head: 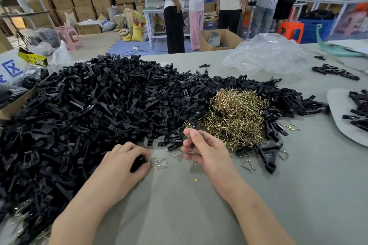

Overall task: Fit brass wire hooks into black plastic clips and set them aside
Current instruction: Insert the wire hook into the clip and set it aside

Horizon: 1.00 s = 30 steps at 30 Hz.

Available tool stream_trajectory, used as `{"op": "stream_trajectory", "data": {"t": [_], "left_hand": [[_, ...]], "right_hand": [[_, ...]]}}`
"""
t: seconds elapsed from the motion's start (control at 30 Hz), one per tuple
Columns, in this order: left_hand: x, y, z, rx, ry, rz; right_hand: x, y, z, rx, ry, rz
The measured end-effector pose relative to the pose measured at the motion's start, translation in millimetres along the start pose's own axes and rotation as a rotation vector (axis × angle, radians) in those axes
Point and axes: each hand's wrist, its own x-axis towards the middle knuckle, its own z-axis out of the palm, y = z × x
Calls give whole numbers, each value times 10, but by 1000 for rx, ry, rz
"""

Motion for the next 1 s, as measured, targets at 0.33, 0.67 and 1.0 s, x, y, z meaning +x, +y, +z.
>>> {"op": "stream_trajectory", "data": {"t": [0.33,0.67,1.0], "left_hand": [[52,145,24,-431,171,-17],[73,105,-117,-1051,384,-250],[101,150,58,-618,356,-196]], "right_hand": [[-13,12,21,-138,-87,-31],[-42,-27,37,-137,-105,-15],[-51,-19,49,-157,-110,-25]]}}
